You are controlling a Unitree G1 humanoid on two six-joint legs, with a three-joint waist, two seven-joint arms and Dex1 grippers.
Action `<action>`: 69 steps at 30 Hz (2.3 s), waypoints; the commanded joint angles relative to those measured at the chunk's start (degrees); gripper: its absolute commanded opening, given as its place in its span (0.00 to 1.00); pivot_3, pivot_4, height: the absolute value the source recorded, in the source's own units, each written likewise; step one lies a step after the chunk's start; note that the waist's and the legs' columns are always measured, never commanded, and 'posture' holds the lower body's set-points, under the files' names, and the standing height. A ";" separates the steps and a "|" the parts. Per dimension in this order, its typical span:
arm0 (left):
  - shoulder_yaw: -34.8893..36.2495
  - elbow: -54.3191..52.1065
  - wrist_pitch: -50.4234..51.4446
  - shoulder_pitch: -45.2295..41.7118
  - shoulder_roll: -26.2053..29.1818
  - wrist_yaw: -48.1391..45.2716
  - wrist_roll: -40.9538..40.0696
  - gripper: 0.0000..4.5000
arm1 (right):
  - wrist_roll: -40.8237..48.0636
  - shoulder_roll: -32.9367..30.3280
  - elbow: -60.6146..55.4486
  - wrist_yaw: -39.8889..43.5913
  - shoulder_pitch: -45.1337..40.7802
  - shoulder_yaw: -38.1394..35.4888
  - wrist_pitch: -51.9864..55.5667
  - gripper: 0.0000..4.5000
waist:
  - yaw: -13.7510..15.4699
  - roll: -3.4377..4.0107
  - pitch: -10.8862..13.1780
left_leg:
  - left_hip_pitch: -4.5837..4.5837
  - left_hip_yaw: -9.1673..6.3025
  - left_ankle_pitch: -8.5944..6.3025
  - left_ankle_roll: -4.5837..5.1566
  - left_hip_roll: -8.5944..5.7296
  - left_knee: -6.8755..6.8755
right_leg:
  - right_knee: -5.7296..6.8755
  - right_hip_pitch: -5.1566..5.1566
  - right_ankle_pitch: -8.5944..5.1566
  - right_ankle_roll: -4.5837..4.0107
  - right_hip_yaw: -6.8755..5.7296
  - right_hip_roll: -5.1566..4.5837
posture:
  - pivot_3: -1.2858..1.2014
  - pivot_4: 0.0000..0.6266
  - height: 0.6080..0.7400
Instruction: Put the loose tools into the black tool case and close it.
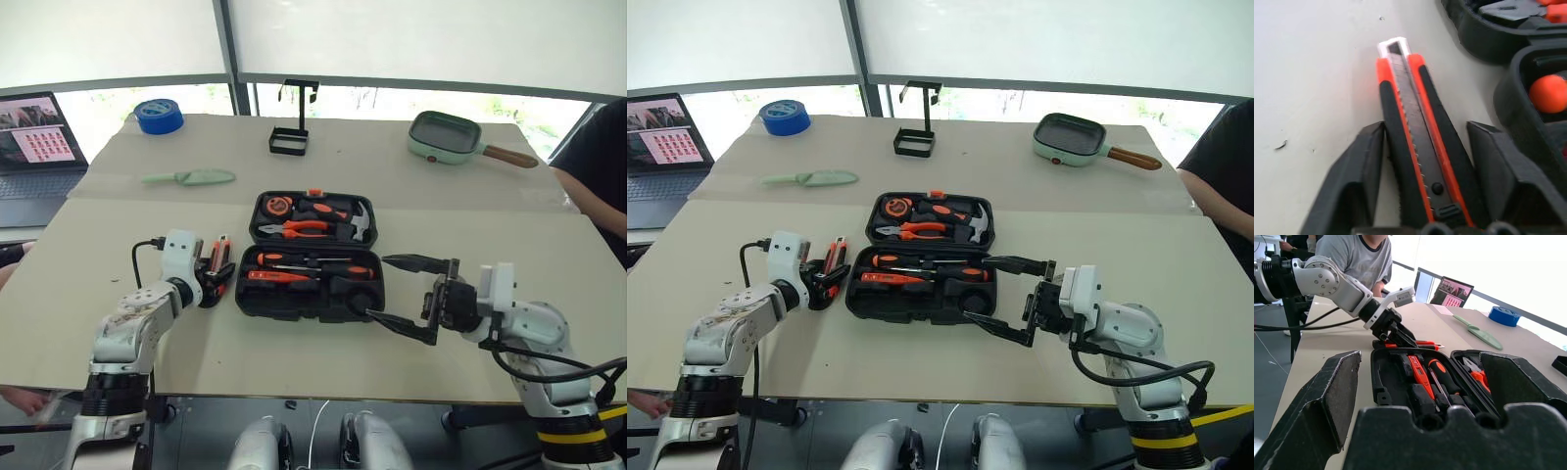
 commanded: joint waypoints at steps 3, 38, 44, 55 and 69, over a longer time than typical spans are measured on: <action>7.16 2.87 -12.04 2.64 2.48 -4.77 -0.38 0.36 | 1.46 -0.67 -2.38 0.42 -0.09 -0.96 0.28 1.00 | -0.92 0.00 0.00 | -0.01 0.00 0.01 -0.02 0.14 0.00 | -0.01 -0.03 -0.03 0.01 0.02 -0.03 | 0.52 0.24 1.00; -28.59 7.04 -28.49 -18.85 11.86 -56.23 14.91 0.36 | 7.12 -9.93 -7.68 0.92 9.58 -9.60 9.12 1.00 | -0.58 -0.03 0.11 | -0.51 -0.03 -0.22 0.47 -0.10 0.23 | -0.15 -0.25 -0.11 0.33 -0.08 0.18 | 0.52 0.24 1.00; -29.37 9.45 -27.18 -20.06 10.32 -53.40 17.57 0.36 | 6.92 -9.87 -7.56 0.96 9.13 -9.49 8.92 1.00 | -0.56 -0.02 0.10 | -0.45 -0.03 -0.35 0.71 -0.10 0.25 | -0.12 -0.20 -0.10 0.34 -0.09 0.16 | 0.52 0.24 1.00; -29.09 8.98 -23.39 -20.28 10.24 -53.48 17.04 0.36 | 7.16 -9.96 -8.16 1.02 9.81 -9.60 9.39 1.00 | -0.04 -0.01 0.09 | -0.38 -0.05 -0.38 0.86 -0.13 0.38 | -0.11 -0.09 -0.05 0.43 -0.06 0.09 | 0.52 0.24 1.00; -29.27 9.16 -21.65 -19.78 10.66 -53.32 17.12 0.36 | 9.48 -9.81 -8.50 0.69 10.52 -9.81 12.66 1.00 | -0.13 -0.01 0.09 | -0.37 -0.05 -0.37 0.86 -0.12 0.37 | -0.09 -0.10 -0.05 0.43 -0.05 0.10 | 0.52 0.24 1.00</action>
